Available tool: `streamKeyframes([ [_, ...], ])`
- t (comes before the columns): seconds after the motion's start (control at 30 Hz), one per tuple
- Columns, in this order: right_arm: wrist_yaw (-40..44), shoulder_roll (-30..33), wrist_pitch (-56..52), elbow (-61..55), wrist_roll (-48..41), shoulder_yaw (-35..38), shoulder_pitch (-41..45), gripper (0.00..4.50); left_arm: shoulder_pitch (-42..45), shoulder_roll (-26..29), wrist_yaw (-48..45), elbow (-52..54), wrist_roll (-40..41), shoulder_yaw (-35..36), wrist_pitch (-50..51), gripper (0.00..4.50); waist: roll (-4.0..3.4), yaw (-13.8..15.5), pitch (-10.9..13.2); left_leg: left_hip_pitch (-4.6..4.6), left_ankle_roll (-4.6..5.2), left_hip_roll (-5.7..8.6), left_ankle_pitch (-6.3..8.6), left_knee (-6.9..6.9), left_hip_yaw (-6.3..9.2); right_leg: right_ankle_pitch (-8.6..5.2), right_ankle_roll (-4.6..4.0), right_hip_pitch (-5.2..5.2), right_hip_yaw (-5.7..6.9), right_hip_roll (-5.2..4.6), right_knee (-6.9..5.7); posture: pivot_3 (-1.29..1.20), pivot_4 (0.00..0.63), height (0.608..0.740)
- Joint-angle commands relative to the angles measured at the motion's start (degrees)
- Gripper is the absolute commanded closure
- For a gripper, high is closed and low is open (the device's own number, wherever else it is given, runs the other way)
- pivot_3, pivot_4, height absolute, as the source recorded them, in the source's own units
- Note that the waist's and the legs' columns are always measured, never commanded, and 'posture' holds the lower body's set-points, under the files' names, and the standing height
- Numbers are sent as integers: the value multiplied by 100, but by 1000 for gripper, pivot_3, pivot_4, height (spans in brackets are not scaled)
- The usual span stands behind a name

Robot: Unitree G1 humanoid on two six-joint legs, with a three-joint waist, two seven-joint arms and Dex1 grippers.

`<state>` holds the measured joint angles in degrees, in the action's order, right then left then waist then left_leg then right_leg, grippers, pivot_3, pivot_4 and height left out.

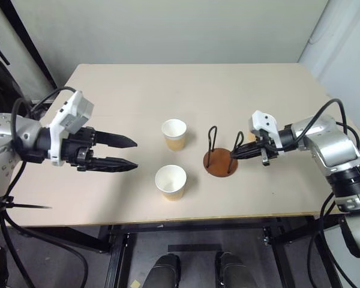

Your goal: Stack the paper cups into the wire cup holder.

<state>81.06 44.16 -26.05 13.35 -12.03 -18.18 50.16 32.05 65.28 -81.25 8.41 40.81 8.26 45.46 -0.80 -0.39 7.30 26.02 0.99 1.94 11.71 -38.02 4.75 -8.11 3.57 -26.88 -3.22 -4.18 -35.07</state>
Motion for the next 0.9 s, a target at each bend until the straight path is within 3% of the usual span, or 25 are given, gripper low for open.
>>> streamKeyframes([
  [0.03,128,0,272,286,334,-145,127,4485,19,89,42,125,63,165,6,1148,0,-2,0,-1,0,0,0,0,0,0,-1,1,0,0,0,0,150,740],
  [0.2,161,-51,399,640,555,-163,281,4485,48,56,74,106,72,123,-5,1148,0,-2,-1,-5,-2,0,1,0,1,0,-13,5,0,0,0,0,150,740],
  [0.23,183,-42,394,684,583,-158,310,3967,66,40,83,94,69,105,-8,1148,1,-1,-1,-5,-3,0,0,0,1,-1,-18,6,0,0,0,0,150,740],
  [0.6,258,345,280,245,738,104,4,292,236,-139,128,12,20,-82,-75,1148,0,11,0,2,-14,-2,5,7,6,-1,-28,-1,7,-1,4,0,150,740],
  [0.73,353,1107,294,-373,690,435,-484,292,405,-249,153,-162,-70,-173,-202,1148,0,57,0,6,-12,-2,9,5,6,-3,-26,1,12,-3,7,0,150,740],
  [0.9,195,1481,174,-690,643,772,-513,292,601,-353,153,-337,-131,-230,-311,1148,2,12,1,2,-13,-1,10,4,3,-4,-25,4,7,-3,8,0,150,740],
])
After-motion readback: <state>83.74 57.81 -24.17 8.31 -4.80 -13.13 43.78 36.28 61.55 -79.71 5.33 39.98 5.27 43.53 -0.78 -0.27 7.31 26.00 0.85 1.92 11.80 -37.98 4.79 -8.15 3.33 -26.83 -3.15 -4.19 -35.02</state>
